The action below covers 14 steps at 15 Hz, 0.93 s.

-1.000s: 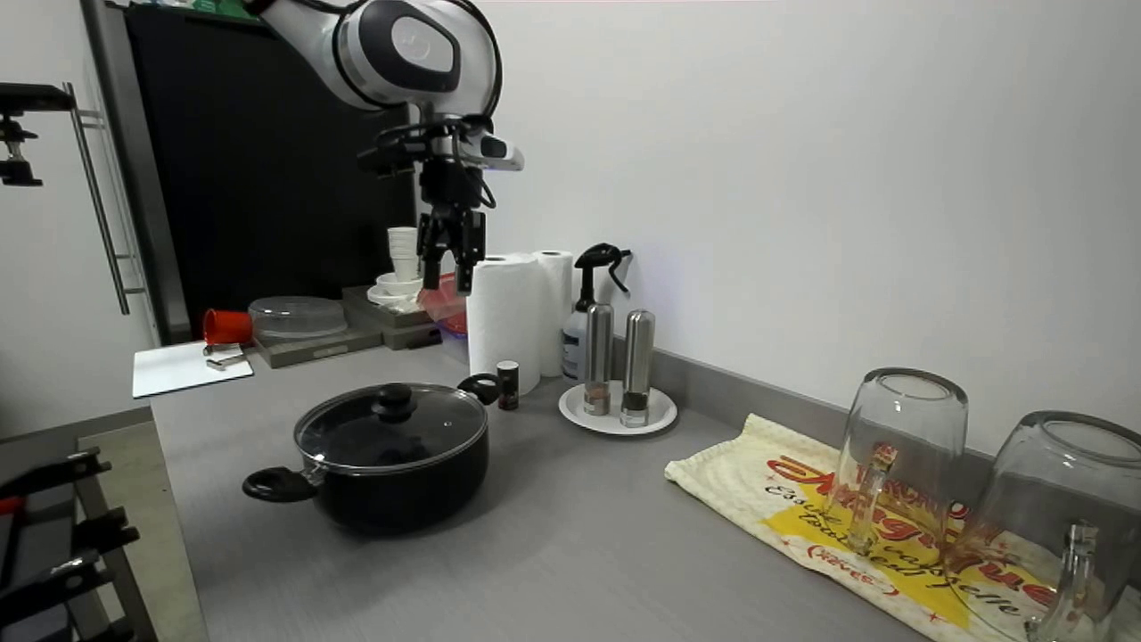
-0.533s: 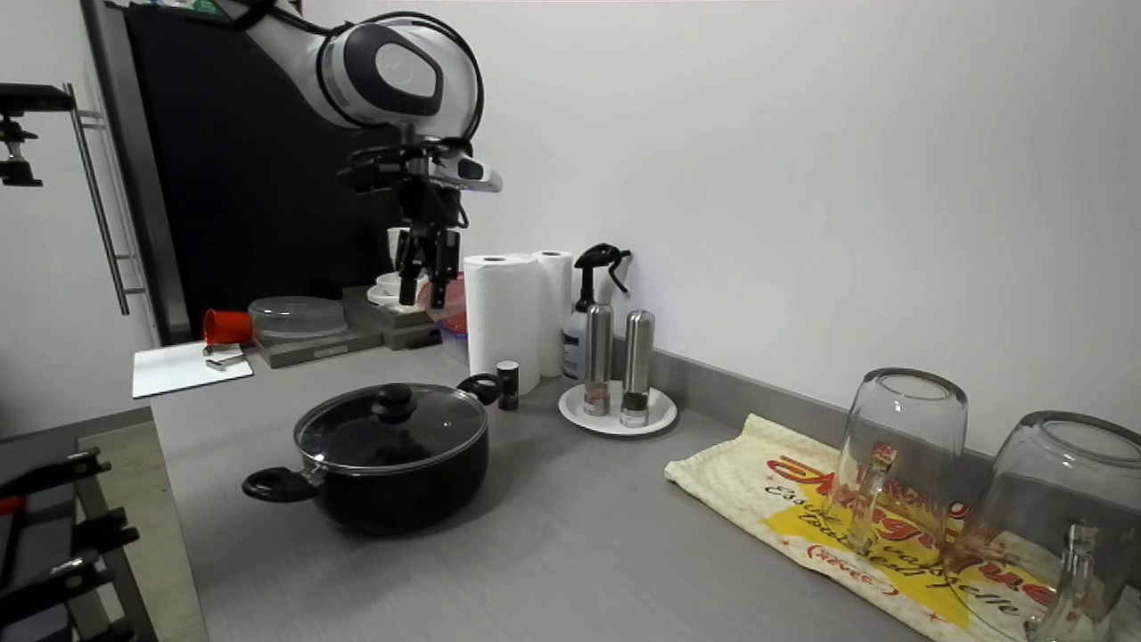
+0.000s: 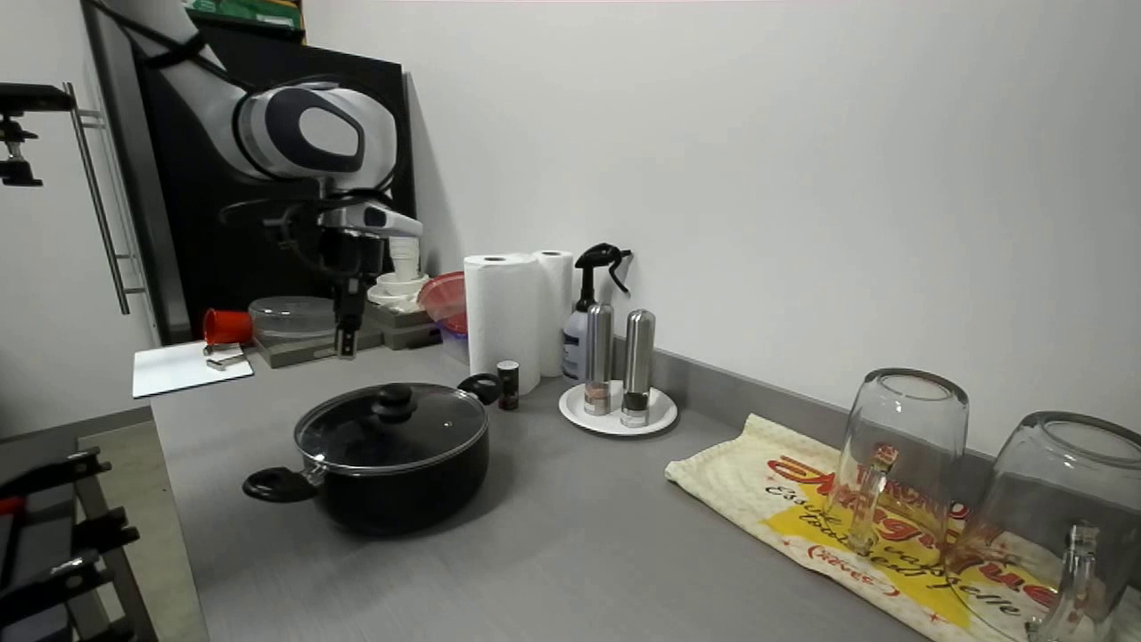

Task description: Shift the lid to the counter

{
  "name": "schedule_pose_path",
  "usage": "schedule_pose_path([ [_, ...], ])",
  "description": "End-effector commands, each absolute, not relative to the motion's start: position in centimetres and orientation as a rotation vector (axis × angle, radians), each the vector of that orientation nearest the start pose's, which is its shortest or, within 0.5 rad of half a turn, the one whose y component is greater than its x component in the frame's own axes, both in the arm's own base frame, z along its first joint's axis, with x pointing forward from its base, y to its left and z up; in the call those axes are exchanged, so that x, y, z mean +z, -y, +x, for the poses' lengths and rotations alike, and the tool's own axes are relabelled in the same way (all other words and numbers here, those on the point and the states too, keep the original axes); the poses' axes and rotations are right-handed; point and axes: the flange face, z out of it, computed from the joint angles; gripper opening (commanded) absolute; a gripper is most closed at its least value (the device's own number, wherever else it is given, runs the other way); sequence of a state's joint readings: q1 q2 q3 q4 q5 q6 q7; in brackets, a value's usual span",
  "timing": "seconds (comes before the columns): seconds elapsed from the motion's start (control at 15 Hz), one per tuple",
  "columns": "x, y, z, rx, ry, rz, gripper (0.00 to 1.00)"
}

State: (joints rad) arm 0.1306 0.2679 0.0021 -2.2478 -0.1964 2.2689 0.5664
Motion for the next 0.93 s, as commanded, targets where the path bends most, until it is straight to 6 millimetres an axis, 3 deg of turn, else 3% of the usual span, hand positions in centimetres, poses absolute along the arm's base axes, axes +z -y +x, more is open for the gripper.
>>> schedule_pose_path([
  [0.0, 21.9, -6.7, 47.5, 0.158, -0.742, -3.33, 1.0],
  [0.2, 22.6, -6.1, 46.4, 0.041, -0.934, -3.348, 1.0],
  [0.33, 24.5, -5.6, 46.6, -0.039, -0.988, -3.366, 1.0],
  [0.67, 30.5, -4.1, 49.2, -0.227, -0.994, -3.368, 1.0],
  [0.87, 31.5, -3.1, 50.8, -0.233, -0.988, -3.34, 1.0],
])
